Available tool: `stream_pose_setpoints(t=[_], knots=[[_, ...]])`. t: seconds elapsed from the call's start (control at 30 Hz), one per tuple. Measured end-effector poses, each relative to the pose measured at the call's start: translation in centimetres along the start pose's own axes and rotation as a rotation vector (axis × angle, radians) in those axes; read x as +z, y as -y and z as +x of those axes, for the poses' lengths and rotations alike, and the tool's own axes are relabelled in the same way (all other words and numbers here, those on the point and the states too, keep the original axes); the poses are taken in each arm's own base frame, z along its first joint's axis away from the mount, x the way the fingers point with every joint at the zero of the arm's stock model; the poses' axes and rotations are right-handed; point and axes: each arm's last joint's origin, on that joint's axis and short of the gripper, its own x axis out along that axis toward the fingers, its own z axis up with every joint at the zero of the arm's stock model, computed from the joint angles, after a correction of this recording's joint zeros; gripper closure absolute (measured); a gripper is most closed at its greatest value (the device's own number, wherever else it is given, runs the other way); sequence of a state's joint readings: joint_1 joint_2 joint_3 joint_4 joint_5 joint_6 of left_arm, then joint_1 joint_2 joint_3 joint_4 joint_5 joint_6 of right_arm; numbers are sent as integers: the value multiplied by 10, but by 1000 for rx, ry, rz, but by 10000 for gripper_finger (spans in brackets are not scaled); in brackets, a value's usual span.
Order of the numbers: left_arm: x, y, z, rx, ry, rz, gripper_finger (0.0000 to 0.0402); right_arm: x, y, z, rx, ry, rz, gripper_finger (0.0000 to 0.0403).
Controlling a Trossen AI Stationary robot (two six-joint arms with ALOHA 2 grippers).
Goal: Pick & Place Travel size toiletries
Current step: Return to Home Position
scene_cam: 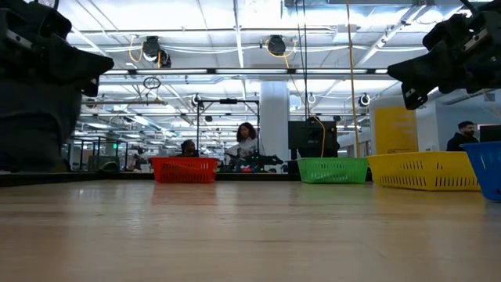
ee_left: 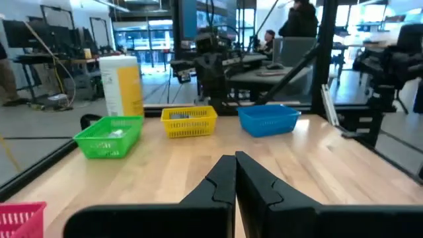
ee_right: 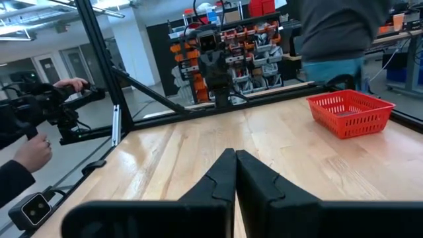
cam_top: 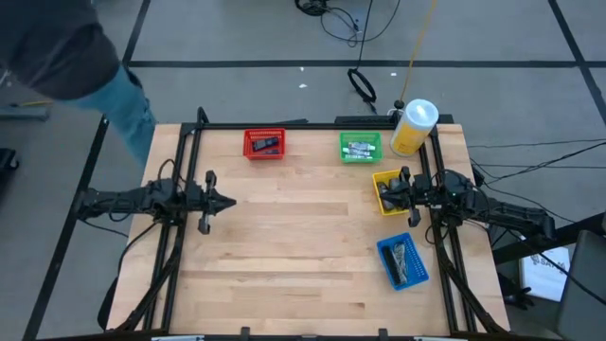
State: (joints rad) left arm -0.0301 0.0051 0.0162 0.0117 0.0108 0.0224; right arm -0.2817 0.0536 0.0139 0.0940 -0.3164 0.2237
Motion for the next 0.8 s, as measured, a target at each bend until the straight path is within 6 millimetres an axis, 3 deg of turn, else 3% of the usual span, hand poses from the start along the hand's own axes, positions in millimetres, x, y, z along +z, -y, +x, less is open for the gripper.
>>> stream_pose_setpoints(t=[0.8], knots=[[-1, -3, 2, 44, -6, 0, 386, 0, 0, 0, 0, 0, 0, 403]])
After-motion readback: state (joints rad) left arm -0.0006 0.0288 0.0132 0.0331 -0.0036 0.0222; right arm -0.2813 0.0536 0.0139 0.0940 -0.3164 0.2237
